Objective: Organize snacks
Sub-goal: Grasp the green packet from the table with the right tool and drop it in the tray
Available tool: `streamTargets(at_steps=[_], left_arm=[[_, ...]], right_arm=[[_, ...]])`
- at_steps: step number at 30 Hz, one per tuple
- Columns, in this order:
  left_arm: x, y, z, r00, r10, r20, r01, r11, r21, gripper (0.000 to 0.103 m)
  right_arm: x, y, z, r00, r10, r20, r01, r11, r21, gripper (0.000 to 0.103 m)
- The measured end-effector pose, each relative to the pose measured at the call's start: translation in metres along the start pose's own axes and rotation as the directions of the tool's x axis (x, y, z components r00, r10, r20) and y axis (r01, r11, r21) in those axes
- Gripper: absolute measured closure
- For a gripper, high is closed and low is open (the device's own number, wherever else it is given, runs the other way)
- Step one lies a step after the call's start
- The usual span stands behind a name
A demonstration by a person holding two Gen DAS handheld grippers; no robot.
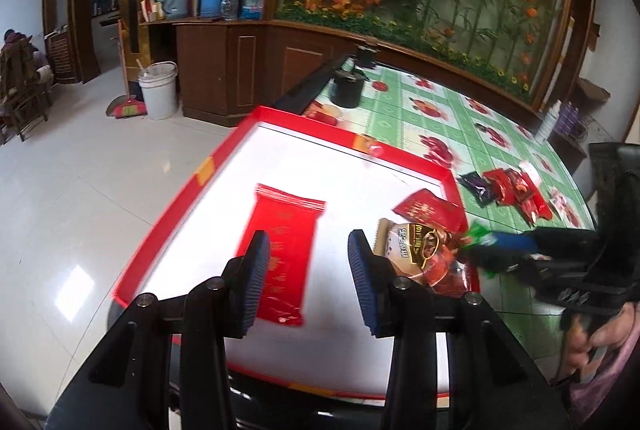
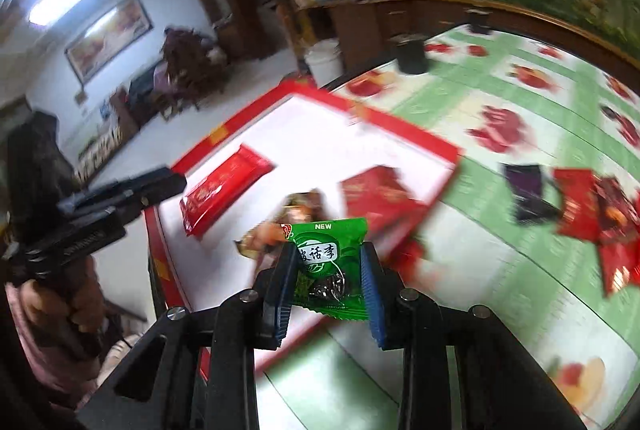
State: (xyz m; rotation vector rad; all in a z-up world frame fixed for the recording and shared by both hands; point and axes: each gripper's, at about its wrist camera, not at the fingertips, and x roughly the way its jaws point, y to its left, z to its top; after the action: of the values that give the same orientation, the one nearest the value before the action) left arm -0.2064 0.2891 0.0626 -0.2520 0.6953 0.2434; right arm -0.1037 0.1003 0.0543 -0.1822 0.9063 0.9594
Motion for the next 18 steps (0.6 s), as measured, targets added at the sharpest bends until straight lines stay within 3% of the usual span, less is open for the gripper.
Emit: streamTargets(at_steps=[4, 6, 9, 11, 13, 18], left_arm=[[-0.006, 0.010, -0.001, 1.000, 0.019, 0.011, -0.019, 1.000, -0.016, 0.064], [-0.010, 0.015, 0.001, 0.999, 0.033, 0.025, -0.032, 0.999, -0.031, 0.064], [-0.016, 0.020, 0.003, 0.998, 0.048, 0.042, -0.046, 0.998, -0.043, 0.064], [-0.017, 0.018, 0.003, 0.998, 0.055, 0.043, -0.054, 0.998, -0.031, 0.064], [-0.017, 0.013, 0.001, 0.998, 0.054, 0.038, -0.053, 0.998, -0.015, 0.064], [-0.010, -0.013, 0.002, 0.999, 0.032, 0.015, -0.032, 0.999, 0.040, 0.064]], right_arm=[[0.024, 0.031, 0.015, 0.998, 0.064, -0.014, -0.065, 0.997, -0.032, 0.072], [0.036, 0.049, 0.024, 0.999, 0.037, 0.001, -0.036, 0.996, -0.081, 0.072], [0.050, 0.061, 0.039, 0.997, 0.071, 0.014, -0.070, 0.994, -0.078, 0.068], [0.057, 0.059, 0.046, 0.997, 0.074, 0.023, -0.073, 0.995, -0.061, 0.066], [0.057, 0.050, 0.048, 0.996, 0.083, 0.026, -0.083, 0.996, -0.026, 0.055], [0.023, 0.003, 0.042, 0.988, 0.081, 0.134, -0.091, 0.993, 0.071, 0.050]])
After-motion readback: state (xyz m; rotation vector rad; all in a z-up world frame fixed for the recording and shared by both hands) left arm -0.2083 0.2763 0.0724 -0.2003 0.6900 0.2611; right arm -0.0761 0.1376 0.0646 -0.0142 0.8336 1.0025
